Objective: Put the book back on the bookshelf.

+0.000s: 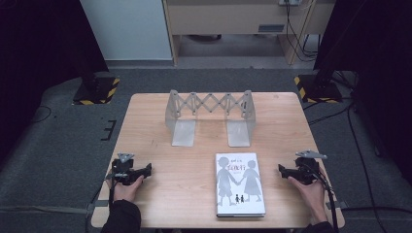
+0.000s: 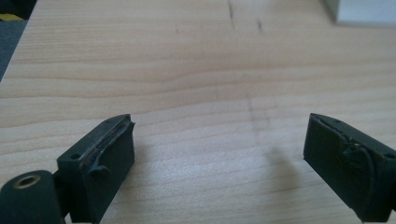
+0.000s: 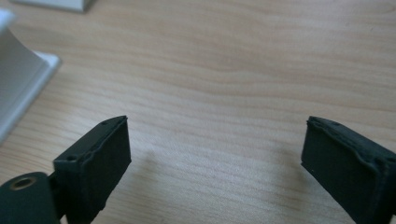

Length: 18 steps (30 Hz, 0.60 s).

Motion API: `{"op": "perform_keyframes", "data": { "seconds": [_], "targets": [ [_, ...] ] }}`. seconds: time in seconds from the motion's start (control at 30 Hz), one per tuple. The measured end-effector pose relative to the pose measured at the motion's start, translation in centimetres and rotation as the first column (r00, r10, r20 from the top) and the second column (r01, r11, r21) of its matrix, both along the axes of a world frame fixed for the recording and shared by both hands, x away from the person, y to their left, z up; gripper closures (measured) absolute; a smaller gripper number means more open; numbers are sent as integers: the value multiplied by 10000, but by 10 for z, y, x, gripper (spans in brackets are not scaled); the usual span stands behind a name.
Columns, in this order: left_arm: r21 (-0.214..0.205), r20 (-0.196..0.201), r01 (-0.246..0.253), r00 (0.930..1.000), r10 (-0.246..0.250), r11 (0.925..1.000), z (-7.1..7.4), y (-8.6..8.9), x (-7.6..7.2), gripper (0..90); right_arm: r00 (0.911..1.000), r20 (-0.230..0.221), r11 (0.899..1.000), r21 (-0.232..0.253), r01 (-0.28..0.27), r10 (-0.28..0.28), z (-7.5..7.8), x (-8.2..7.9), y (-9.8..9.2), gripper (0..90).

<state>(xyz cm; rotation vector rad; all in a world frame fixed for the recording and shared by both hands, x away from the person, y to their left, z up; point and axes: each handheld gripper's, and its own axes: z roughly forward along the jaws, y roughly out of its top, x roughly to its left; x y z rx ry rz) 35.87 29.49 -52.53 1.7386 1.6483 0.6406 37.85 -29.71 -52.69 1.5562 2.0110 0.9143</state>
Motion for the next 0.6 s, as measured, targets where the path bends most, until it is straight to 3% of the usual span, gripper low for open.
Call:
{"op": "perform_keyframes", "data": {
  "seconds": [0.07,0.1,0.37,0.43,0.53,0.6],
  "targets": [
    [-22,146,3,9999,-2,10000,3,-1,-2,91,9999,128,10000,92,-22,21,2,-1,-1,104],
    [-130,343,54,9994,-50,9999,8,-3,-5,88,9996,298,9988,486,-34,19,6,-3,-2,117],
    [-285,779,622,9952,-598,9977,20,-18,-16,133,9982,597,9999,107,-40,34,20,-11,0,181],
    [-312,817,709,9943,-681,9970,21,-20,-17,137,9975,677,9998,84,-203,197,22,-15,2,184],
    [-351,854,948,9921,-915,9949,23,-27,-19,146,9930,1078,9986,158,-512,492,23,-19,4,256],
    [-448,906,1238,9887,-1194,9913,25,-33,-20,163,9919,980,9962,250,-839,811,26,-21,8,265]
  ]
}}
